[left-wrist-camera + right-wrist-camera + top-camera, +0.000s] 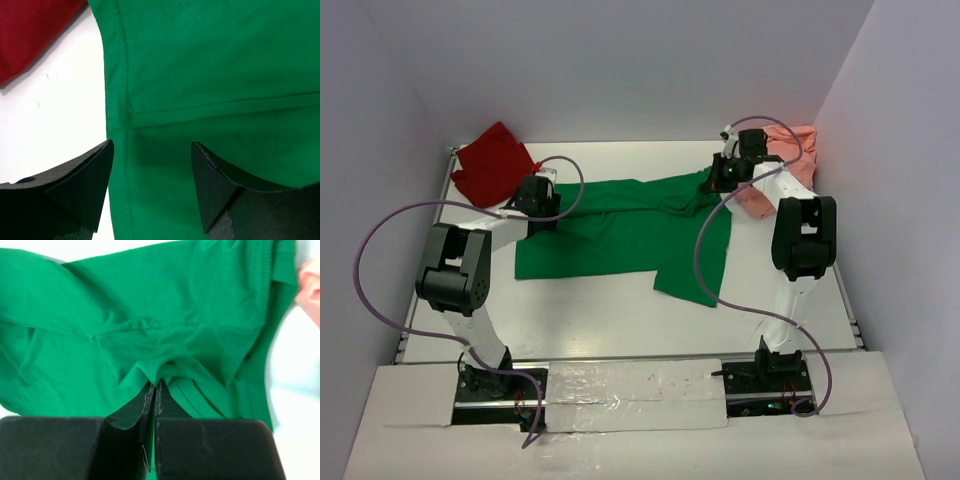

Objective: Fold and stack the t-shirts
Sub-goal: Fold the flattened tshirt in 1/3 of the way

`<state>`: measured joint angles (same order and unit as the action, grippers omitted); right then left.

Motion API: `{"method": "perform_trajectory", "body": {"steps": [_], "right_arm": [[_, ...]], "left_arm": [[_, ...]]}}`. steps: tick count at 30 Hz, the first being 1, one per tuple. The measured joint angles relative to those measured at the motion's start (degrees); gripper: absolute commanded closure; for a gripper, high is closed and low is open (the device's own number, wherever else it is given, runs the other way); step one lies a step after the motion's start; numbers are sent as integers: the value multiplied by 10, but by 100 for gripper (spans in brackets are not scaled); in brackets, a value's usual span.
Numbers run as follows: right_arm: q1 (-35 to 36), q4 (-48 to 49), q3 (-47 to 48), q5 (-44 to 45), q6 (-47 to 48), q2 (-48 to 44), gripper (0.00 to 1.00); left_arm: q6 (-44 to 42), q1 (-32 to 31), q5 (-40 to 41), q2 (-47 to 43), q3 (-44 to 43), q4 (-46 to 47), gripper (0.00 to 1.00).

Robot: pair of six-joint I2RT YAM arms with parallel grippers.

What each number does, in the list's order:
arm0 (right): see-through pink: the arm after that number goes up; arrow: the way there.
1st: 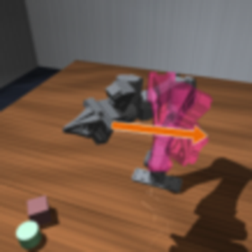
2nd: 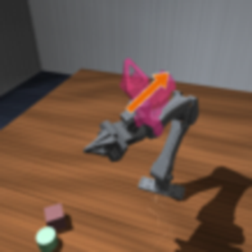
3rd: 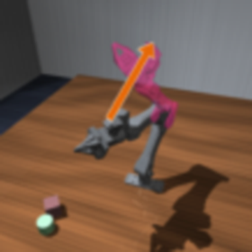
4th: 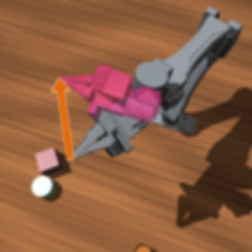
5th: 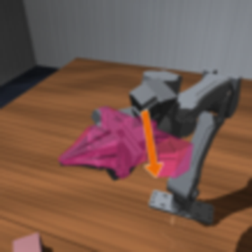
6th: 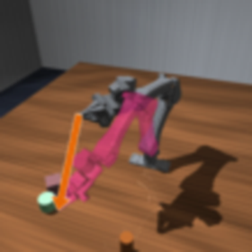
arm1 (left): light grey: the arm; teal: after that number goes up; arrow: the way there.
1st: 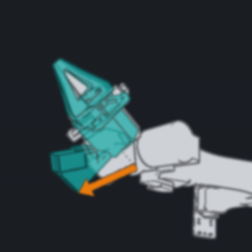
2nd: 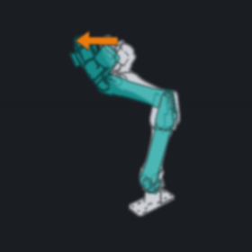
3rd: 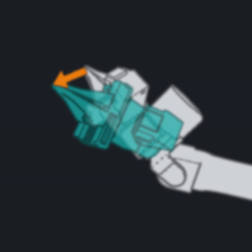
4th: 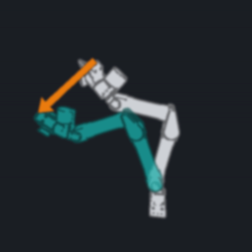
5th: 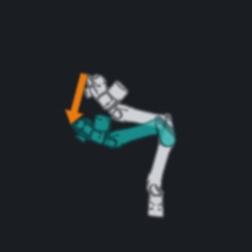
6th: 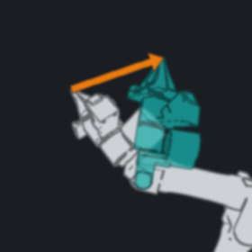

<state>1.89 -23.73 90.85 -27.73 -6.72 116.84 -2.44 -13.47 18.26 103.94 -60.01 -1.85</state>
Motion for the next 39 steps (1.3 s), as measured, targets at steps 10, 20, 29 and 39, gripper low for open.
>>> {"method": "perform_trajectory", "body": {"steps": [10, 20, 29, 39], "right_arm": [[10, 39, 10, 20, -31, 43, 100], [10, 108, 15, 84, -70, 46, 100], [9, 139, 36, 153, -100, 46, 100], [-2, 150, 83, 191, -125, 70, 85]], "left_arm": [[-2, -4, 0, 0, 3, 5, 28], [-2, -8, 0, 0, 4, 9, 28], [-3, -12, 0, 0, 4, 12, 28], [-4, -12, -1, 2, 4, 13, 28]]}}
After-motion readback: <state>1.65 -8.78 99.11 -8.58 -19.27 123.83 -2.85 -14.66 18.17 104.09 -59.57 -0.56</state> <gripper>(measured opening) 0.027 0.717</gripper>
